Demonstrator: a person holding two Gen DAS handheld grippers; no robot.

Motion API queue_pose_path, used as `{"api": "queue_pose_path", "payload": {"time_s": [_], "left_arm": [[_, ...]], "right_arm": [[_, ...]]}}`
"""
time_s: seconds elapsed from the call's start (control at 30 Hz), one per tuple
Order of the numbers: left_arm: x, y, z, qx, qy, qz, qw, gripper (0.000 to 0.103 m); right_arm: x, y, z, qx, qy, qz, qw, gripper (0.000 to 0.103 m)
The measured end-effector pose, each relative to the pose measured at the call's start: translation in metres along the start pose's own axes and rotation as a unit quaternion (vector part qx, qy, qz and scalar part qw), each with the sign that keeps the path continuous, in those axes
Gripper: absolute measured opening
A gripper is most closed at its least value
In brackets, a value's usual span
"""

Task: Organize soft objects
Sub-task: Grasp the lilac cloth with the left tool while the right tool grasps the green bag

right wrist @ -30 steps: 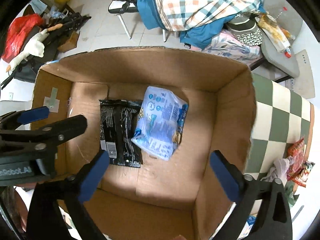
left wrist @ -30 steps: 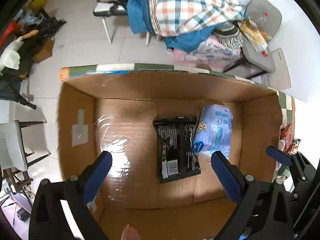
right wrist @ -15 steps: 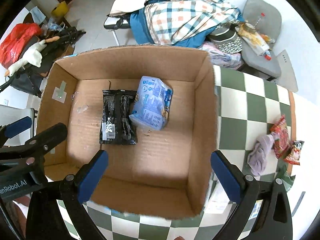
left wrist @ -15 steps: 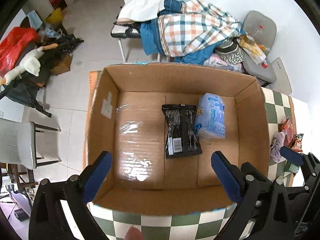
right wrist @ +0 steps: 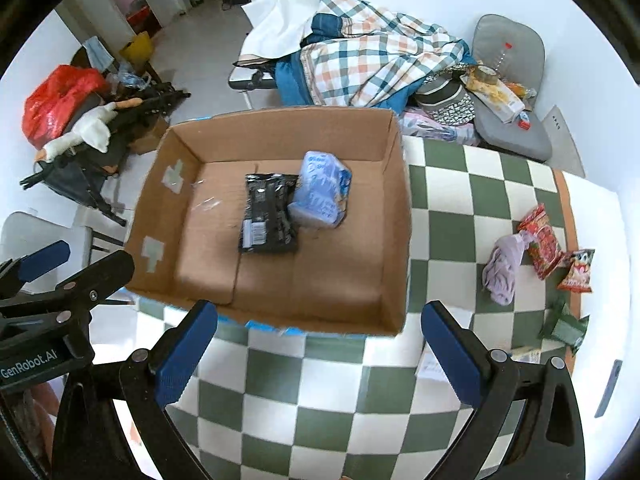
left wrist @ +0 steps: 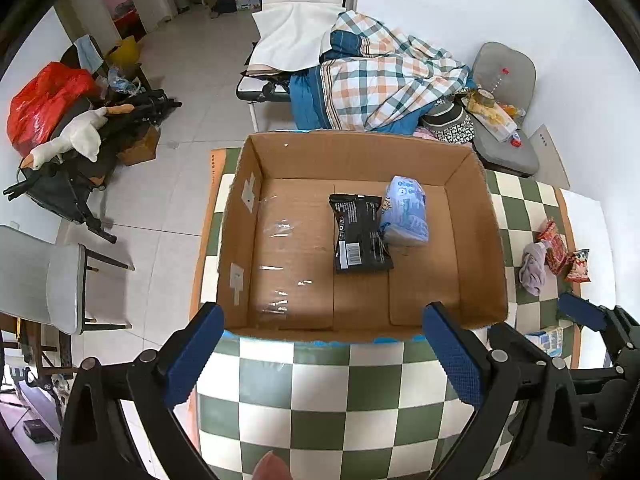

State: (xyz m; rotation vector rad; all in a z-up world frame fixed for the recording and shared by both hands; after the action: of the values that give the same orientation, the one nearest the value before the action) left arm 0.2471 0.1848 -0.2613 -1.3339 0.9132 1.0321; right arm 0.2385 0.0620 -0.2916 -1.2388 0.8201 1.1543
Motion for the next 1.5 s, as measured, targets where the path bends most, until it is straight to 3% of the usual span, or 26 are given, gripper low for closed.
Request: {"api": "queue_pose_path", "payload": {"time_s": [0.2,0.33,0.6,0.73,0.87,0.97,1.1,1.23,1.3,1.37,1.4,1.43,1.5], "left_arm": [[-0.024,-0.002,-0.025,0.019,0.007,-0.011,0.9997,0.101],[-0.038,-0.012,-0.069,0.066,0.007,-0.024,0.9975,0.101],[-0.019,-0.029,-0.219,0.183,0.039,0.000,0.9824,0.101],[0.017,-0.024,-0.290,0.231,0.047,0.042,0.9710,0.101],[0.063,-0.011,-0.342,0.261,0.035,0.089,0.9604,0.101],[0.104,0.010,-0.377,0.272,0.035,0.142,0.9512,0.101],[0.146,0.027,-0.403,0.284,0.021,0.183,0.9410,0.101],[0.180,0.038,-0.416,0.280,0.013,0.215,0.9355,0.101],[0.191,0.040,-0.421,0.278,0.010,0.225,0.9339,0.101],[0.200,0.042,-0.424,0.276,0.010,0.230,0.9334,0.101],[0.204,0.042,-0.425,0.274,0.008,0.232,0.9334,0.101],[0.207,0.042,-0.425,0.271,0.007,0.235,0.9336,0.101],[0.214,0.042,-0.426,0.261,0.013,0.240,0.9351,0.101]], "right_arm": [[-0.019,0.013,-0.002,0.019,-0.037,-0.008,0.999,0.103],[-0.035,0.019,-0.043,0.065,-0.052,-0.011,0.996,0.103],[-0.073,0.034,-0.210,0.163,0.018,-0.025,0.986,0.103],[-0.065,0.053,-0.309,0.187,0.052,0.016,0.981,0.103],[-0.024,0.076,-0.377,0.124,0.086,0.106,0.983,0.103],[0.009,0.096,-0.409,0.067,0.106,0.170,0.977,0.103],[0.057,0.116,-0.437,-0.024,0.135,0.239,0.961,0.103],[0.090,0.122,-0.450,-0.133,0.159,0.261,0.943,0.102],[0.102,0.125,-0.453,-0.180,0.167,0.266,0.932,0.097],[0.113,0.131,-0.458,-0.190,0.158,0.279,0.928,0.074],[0.116,0.131,-0.463,-0.180,0.158,0.280,0.929,0.070],[0.117,0.130,-0.468,-0.160,0.152,0.277,0.935,0.060],[0.116,0.124,-0.474,-0.076,0.111,0.268,0.954,0.053]]}}
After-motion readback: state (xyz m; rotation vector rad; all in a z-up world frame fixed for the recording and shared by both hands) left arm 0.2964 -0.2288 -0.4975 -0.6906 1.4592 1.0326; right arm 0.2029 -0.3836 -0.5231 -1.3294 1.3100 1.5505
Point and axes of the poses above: each gripper's, at about its wrist camera, not at the fingertips, and x roughly the way its jaws point, z to its left, y to its underside, the point moved 10 cm from there along x, roughly the way its jaws point, and after that the axes turned 4 degrees about -y, right-handed, at the moved point
